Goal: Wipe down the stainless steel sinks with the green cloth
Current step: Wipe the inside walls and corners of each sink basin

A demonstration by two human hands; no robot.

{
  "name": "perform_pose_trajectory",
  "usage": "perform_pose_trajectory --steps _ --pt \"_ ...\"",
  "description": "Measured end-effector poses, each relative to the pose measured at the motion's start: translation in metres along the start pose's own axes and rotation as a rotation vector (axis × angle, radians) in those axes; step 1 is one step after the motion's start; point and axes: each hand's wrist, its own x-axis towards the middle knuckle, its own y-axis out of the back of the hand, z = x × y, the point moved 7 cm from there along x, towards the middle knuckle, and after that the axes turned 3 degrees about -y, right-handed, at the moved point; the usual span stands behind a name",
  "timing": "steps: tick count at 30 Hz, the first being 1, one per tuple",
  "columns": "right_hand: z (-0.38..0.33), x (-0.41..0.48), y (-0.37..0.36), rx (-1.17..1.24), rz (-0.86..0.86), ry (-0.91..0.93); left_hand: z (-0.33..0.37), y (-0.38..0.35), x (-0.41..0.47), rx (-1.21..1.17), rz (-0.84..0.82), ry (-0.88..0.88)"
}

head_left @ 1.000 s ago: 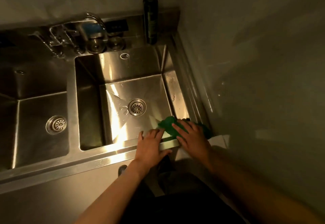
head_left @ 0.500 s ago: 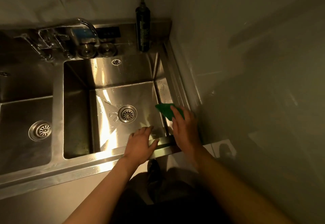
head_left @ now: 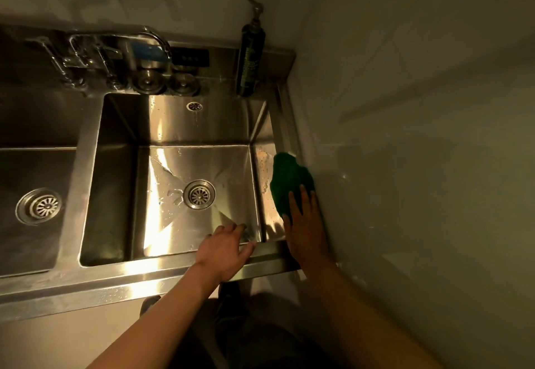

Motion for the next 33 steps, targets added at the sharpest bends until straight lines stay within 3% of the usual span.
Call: perform_pose_trajectory --steps 6,13,16,20,27,33 --pt "-0.001 0.04 -0.007 0.075 -0.048 -0.011 0.007 -0.007 0.025 -0.038 -0.032 0.02" --pt "-0.012 0.119 -0.008 0.095 -0.034 0.07 0.052 -0.017 0.059 -0.113 0.013 -0.075" --pt "-0.018 0.158 -0.007 0.082 -0.021 0.095 0.053 -0.028 0.07 -0.257 0.017 -0.03" --pt "-0.025 0.204 -0.003 0.088 0.009 0.118 0.069 -0.03 0.083 -0.409 0.104 -0.095" --pt "-0.035 0.266 0.0 0.074 0.054 0.161 0.076 -0.015 0.113 -0.332 0.273 -0.19" --pt "-0.038 0.287 0.001 0.069 0.079 0.165 0.079 -0.015 0.118 -0.22 0.291 -0.216"
